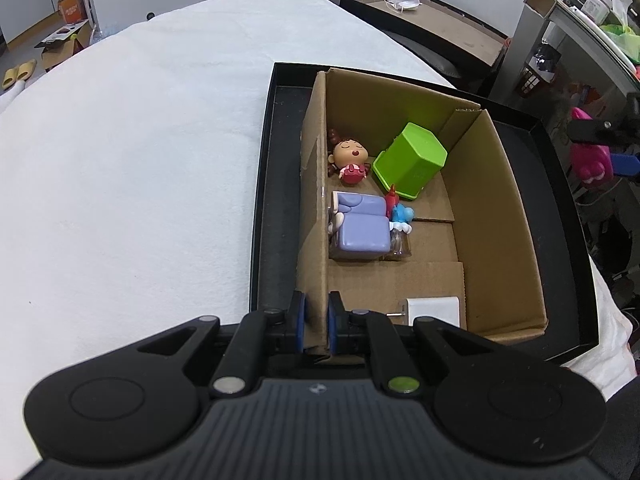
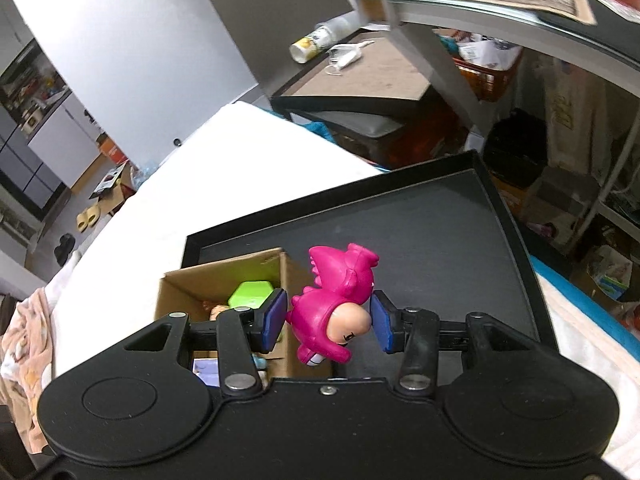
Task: Organize rigid objects
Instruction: 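Carry the pink dinosaur into the box and open the right gripper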
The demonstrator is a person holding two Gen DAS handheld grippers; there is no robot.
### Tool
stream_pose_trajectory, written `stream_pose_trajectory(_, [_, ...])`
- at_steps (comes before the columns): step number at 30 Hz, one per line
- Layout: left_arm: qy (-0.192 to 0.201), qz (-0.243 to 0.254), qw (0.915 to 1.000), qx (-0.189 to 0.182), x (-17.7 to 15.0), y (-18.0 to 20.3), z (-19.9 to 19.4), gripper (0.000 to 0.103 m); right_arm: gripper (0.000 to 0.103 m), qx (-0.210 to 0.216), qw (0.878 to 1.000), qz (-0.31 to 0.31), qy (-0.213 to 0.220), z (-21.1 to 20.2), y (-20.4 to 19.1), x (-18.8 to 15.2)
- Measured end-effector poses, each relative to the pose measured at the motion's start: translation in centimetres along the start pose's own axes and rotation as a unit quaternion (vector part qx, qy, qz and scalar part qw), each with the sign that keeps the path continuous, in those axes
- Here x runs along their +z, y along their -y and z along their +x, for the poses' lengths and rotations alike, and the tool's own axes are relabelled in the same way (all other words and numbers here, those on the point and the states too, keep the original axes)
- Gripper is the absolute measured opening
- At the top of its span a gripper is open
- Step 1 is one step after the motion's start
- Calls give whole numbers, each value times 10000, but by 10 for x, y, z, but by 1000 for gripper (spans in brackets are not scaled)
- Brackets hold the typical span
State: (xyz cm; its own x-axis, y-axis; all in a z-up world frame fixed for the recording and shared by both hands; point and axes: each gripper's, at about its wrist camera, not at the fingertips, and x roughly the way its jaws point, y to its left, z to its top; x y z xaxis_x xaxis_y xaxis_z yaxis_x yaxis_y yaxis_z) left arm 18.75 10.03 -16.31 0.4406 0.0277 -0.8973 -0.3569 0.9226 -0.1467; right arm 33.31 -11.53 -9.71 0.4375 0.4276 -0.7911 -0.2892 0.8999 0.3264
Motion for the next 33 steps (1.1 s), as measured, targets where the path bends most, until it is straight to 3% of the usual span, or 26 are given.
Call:
stream_pose_trajectory(17, [4,-59,9998,-188,1,-7,2,11,45,185,9974,-608,-332,23,-65,-14])
stream_pose_trajectory(33, [-9,-83,9997,-232,1,-8,2,12,50,70,9965,-714,-418,25,-75,-22])
